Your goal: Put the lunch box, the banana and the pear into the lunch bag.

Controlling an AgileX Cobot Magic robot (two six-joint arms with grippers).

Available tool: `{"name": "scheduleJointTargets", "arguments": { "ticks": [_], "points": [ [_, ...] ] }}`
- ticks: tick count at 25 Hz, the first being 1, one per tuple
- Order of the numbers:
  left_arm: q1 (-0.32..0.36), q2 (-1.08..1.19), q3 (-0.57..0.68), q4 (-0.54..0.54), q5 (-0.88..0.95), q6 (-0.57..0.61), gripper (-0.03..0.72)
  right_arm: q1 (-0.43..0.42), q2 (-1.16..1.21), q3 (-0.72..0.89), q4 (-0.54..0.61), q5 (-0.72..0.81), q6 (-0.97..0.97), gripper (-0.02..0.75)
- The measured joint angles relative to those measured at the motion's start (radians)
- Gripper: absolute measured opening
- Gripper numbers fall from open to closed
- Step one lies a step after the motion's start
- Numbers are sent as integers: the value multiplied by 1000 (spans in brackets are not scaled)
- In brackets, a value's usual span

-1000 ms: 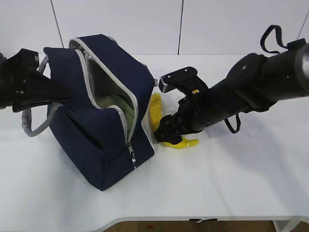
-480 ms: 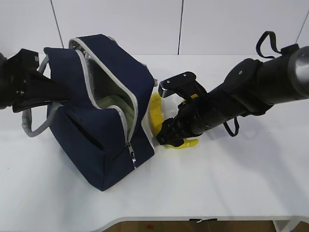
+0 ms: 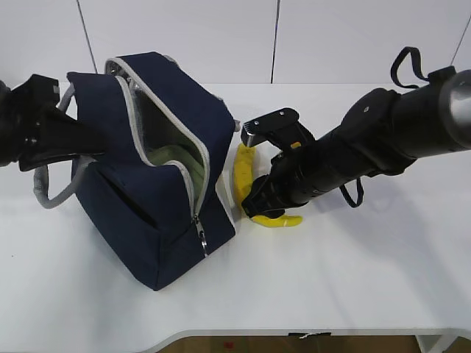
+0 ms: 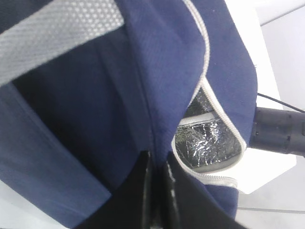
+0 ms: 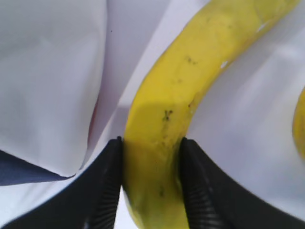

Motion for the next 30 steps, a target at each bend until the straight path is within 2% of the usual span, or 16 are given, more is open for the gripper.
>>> {"name": "scheduleJointTargets", "arguments": {
  "ticks": [6, 16, 26, 30],
  "points": [
    [0, 0, 0, 0, 0, 0, 1, 0, 0, -2, 4, 10, 0, 288],
    [0, 0, 0, 2, 6, 0, 1, 0, -30, -4, -20, 137, -1, 288],
    [0, 0, 0, 2, 8, 0, 1, 0, -180, -4, -280, 159, 119, 287],
    [0, 0, 0, 2, 8, 0, 1, -15, -237, -2, -344, 159, 196, 287]
  ]
}}
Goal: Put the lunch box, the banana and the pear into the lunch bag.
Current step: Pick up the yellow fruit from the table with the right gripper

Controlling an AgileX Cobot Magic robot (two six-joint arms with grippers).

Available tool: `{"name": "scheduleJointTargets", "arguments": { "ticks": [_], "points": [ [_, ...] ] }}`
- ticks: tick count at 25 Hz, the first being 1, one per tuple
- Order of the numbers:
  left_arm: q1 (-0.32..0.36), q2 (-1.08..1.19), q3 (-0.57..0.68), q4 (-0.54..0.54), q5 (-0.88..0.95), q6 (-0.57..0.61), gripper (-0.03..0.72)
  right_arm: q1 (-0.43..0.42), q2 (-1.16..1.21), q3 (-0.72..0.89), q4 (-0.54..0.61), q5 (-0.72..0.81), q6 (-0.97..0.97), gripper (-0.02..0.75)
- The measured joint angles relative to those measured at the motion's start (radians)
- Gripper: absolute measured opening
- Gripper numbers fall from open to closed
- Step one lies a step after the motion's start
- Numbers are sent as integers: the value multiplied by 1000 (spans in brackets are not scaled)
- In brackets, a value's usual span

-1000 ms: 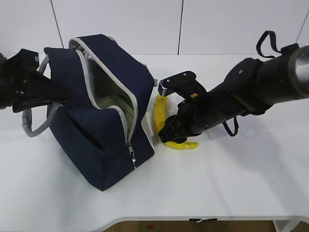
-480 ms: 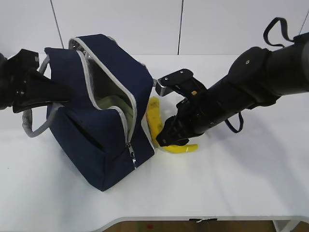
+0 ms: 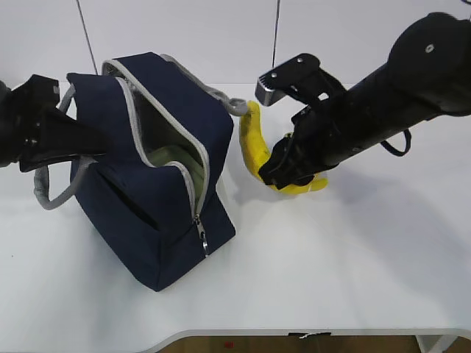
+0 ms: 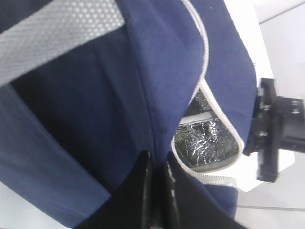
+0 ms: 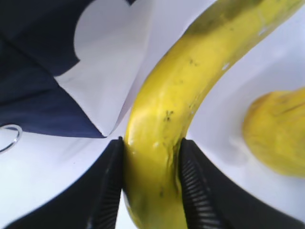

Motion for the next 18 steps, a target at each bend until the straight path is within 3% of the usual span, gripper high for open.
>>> {"name": "scheduleJointTargets", "arguments": {
  "ticks": [6, 18],
  "points": [
    [0, 0, 0, 0, 0, 0, 1, -49, -109, 0, -18, 2, 17, 287],
    [0, 0, 0, 0, 0, 0, 1, -64, -195, -35, -87, 14, 20, 287]
  ]
}}
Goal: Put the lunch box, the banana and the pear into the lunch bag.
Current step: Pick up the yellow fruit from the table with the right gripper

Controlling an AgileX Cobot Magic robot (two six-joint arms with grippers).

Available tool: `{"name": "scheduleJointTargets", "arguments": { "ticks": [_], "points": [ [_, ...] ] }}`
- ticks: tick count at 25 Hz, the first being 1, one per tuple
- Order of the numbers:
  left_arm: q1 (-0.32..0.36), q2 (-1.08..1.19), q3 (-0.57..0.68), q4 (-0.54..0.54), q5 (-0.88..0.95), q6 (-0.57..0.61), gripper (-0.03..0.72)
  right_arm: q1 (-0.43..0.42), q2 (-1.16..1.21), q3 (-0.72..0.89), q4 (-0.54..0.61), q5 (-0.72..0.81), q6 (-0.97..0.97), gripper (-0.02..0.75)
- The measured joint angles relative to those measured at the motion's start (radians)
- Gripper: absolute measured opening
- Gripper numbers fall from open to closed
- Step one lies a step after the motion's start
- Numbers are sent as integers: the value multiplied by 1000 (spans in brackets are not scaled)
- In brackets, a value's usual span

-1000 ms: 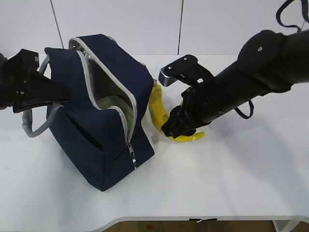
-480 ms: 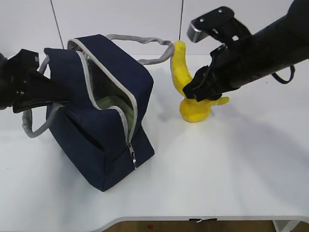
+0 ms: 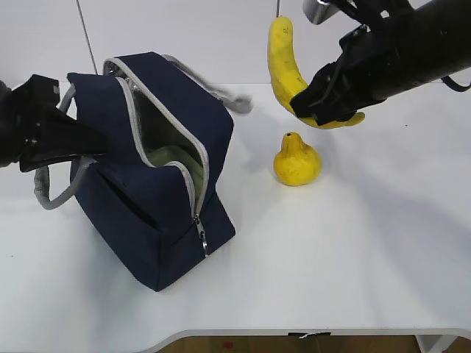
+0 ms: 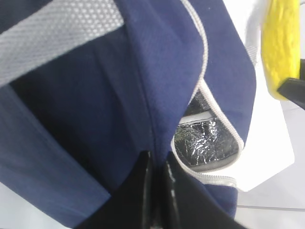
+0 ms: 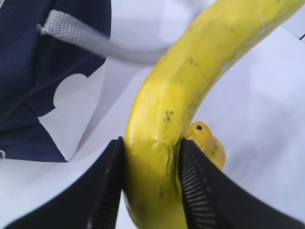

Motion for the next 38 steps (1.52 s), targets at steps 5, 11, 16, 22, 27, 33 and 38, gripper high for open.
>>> {"name": "scheduleJointTargets", "arguments": {
  "ticks": [5, 11, 16, 22, 27, 33, 38],
  "points": [
    [0, 0, 0, 0, 0, 0, 1, 0, 0, -8, 25, 8, 25, 287],
    [0, 0, 0, 0, 0, 2, 1, 0, 0, -50, 254, 41, 38, 287],
    [0, 0, 0, -4, 0, 28, 1, 0, 0, -68, 464, 122, -39, 287],
    [0, -15, 0, -21, -18, 35, 1, 2, 0, -72, 651, 186, -218, 287],
    [0, -17, 0, -50, -25, 37, 1, 54, 16, -111, 702, 239, -279, 287],
    [0, -17, 0, -56, -27, 37, 1, 119, 108, -226, 681, 260, -280, 287],
    [0, -17, 0, -56, -27, 37, 1, 132, 192, -275, 662, 273, -268, 287]
  ]
}}
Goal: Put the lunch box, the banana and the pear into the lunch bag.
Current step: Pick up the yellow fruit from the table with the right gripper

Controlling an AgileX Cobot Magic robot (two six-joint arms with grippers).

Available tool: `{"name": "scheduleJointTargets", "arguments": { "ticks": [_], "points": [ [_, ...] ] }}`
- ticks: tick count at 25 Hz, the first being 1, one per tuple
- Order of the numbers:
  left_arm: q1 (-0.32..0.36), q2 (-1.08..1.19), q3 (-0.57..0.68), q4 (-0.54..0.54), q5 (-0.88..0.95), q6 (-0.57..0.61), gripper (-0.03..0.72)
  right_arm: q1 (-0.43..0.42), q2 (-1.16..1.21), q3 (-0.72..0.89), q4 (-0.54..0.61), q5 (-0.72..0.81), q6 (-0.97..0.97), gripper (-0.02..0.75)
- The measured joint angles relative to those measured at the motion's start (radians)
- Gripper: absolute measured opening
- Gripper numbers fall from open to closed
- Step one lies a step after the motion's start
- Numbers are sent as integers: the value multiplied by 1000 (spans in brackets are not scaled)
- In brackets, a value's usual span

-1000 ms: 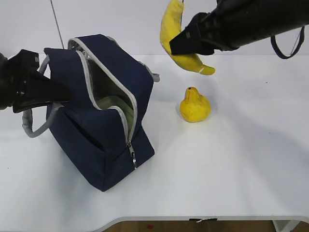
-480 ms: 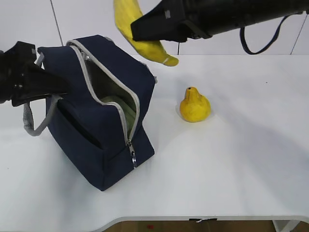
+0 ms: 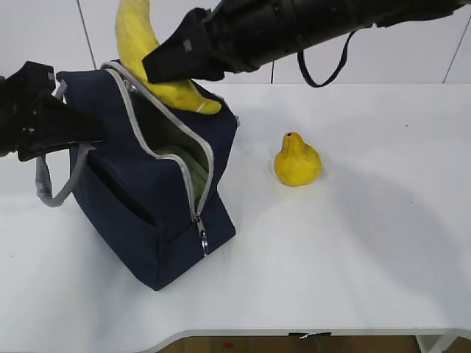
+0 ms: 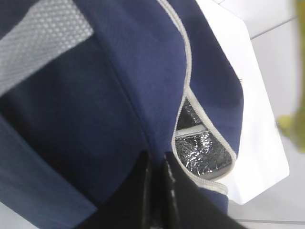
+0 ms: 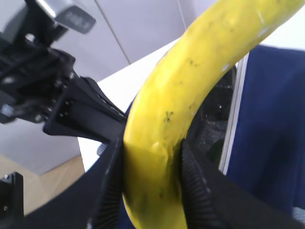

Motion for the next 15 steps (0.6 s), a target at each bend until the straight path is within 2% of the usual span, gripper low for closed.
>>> {"name": "scheduleJointTargets", "arguments": {
  "ticks": [15],
  "points": [
    [0, 0, 0, -2, -3, 0, 1, 35, 177, -18, -90, -3, -70, 287]
  ]
}}
